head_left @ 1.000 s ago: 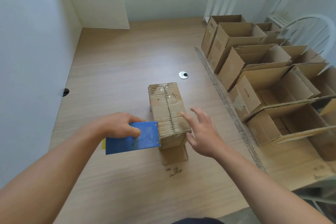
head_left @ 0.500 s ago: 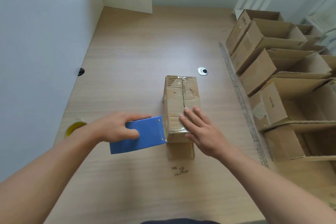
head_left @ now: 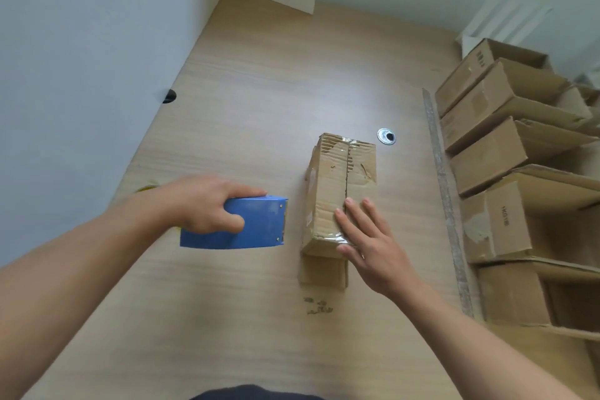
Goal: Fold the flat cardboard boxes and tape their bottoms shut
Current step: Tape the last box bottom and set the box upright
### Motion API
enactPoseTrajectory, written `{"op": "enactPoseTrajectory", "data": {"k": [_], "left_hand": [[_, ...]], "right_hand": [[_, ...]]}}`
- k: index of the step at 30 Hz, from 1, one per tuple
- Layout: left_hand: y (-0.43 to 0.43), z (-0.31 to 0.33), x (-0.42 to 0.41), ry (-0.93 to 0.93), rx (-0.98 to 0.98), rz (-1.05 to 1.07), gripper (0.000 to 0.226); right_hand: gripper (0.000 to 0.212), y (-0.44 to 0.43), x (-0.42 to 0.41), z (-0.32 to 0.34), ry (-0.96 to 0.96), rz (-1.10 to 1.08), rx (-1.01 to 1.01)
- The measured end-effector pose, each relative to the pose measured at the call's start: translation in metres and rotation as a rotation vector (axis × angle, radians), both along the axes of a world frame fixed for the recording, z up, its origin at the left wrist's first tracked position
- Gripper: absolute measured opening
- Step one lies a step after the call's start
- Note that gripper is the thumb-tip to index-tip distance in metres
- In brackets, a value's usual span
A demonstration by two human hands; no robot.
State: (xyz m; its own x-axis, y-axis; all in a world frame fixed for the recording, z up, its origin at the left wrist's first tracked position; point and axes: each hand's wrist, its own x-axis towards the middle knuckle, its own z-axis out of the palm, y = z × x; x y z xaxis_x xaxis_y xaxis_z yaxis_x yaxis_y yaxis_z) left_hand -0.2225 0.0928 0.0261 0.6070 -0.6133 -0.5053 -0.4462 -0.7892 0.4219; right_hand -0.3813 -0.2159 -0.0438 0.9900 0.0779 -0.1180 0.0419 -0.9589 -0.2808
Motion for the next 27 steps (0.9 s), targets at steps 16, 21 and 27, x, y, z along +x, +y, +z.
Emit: {"op": "enactPoseTrajectory", "data": {"k": [16,21,27], "left_hand": [[-0.055,-0.017,-0.044,-0.632,-0.04,0.026,0.068],[-0.057,-0.018,-0.058,-0.67,-0.015,0.076,0.069],[-0.067,-0.03,-0.077,-0.665,0.027,0.156,0.071]], "right_hand": [[0.06,0.007,0.0,0.008,-0.018,-0.058,0.086],[0.058,0.009,0.0,0.007,0.005,-0.074,0.117],[0.065,0.021,0.003,0.011,-0.042,-0.152,0.156]]}}
